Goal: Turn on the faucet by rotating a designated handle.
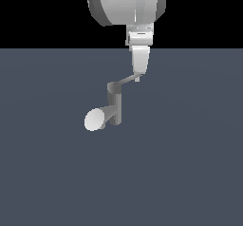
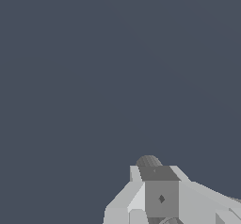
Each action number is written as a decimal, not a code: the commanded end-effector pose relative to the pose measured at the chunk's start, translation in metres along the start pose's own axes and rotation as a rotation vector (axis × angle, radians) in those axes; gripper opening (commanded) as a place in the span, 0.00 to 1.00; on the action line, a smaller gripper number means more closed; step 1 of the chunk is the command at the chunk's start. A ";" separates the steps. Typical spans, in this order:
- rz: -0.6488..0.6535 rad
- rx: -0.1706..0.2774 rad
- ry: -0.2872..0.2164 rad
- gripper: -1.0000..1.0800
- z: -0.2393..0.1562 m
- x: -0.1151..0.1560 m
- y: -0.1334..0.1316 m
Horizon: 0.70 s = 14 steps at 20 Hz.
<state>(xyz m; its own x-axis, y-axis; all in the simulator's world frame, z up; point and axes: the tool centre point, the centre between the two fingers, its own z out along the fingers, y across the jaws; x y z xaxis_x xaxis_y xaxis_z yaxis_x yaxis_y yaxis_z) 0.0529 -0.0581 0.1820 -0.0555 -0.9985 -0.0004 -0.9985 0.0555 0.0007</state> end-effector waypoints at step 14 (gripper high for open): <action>0.001 0.001 0.000 0.00 0.000 0.004 0.045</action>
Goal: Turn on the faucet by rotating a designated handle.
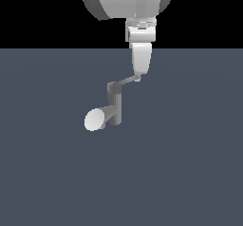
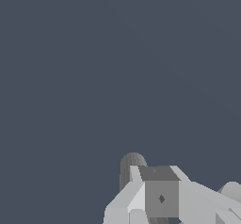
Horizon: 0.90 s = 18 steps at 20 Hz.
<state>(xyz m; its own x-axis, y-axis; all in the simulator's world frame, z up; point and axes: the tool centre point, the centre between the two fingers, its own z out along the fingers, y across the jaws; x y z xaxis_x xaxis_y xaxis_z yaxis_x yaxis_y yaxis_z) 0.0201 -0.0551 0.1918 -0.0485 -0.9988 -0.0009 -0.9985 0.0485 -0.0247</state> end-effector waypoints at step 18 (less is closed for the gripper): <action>0.002 -0.005 -0.001 0.00 0.001 -0.019 0.048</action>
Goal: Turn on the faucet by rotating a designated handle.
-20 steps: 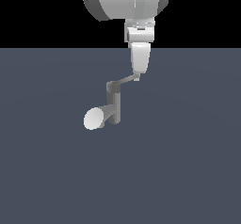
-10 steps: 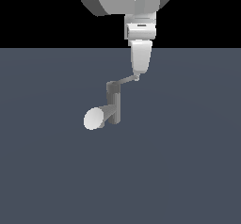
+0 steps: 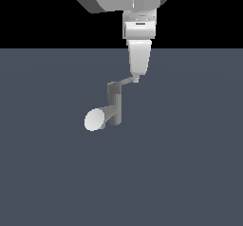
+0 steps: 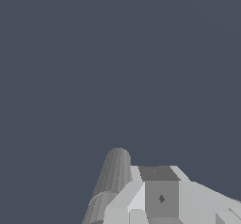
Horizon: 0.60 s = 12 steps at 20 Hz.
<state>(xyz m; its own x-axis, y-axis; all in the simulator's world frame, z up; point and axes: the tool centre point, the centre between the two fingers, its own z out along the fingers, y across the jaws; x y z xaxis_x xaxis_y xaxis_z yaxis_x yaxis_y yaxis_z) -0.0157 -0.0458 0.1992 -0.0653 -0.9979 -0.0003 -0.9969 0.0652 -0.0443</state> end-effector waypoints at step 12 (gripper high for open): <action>-0.009 -0.043 0.000 0.00 0.015 -0.031 0.048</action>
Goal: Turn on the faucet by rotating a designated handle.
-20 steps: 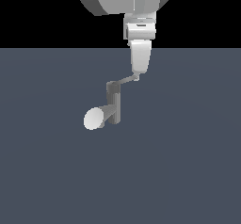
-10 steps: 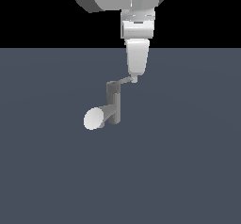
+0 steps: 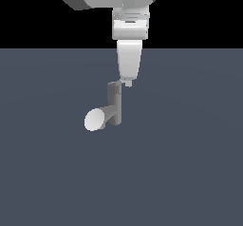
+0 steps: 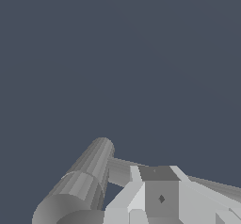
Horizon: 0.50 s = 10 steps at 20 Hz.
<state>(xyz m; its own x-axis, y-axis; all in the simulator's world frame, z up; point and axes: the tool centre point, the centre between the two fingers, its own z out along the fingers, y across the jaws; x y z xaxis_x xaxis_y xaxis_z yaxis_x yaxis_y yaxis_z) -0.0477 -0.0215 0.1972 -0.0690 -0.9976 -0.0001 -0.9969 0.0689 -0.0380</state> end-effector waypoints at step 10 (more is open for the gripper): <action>-0.008 -0.027 -0.001 0.00 0.010 -0.054 0.015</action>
<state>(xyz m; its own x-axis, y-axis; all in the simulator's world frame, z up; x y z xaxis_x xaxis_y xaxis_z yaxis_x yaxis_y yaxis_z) -0.0513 0.0072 0.1968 -0.0926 -0.9957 -0.0011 -0.9951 0.0926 -0.0343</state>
